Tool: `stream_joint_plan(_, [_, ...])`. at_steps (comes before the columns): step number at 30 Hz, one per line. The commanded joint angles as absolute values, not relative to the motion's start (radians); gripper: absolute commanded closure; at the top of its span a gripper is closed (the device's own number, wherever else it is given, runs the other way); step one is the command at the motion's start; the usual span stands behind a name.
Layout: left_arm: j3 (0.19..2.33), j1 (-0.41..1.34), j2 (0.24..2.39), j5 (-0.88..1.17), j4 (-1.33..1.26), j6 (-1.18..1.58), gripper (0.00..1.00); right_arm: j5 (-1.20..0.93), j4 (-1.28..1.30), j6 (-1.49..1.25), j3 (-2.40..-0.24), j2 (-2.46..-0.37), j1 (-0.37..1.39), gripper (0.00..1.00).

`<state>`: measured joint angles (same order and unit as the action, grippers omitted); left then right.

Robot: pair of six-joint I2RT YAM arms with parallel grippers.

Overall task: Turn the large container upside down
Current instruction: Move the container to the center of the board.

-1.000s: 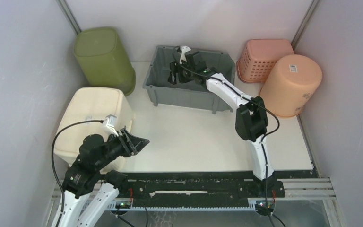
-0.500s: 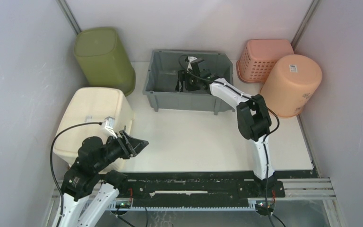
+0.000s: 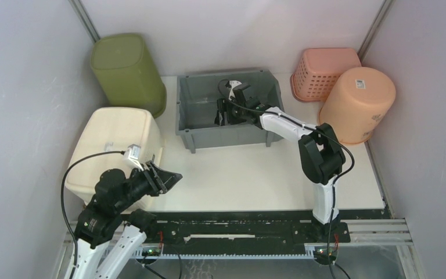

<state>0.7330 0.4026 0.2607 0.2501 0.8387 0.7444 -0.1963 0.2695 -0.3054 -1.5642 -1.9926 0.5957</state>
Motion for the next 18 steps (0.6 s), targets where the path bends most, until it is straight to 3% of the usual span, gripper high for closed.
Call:
stream_joint_plan(1, [0.736,0.396,0.266,0.263,0.822,0.749,0.47,-0.158,0.259,-0.339,-1.502,-1.912,0.65,0.22])
stream_joint_plan(8, [0.736,0.396,0.252,0.267,0.831,0.752,0.47,-0.095,0.264,-0.343,-1.448,-1.845,0.694,0.21])
stream_joint_plan(18, [0.736,0.396,0.245,0.265,0.833,0.759,0.47,-0.139,0.312,-0.333,-1.508,-1.863,0.573,0.21])
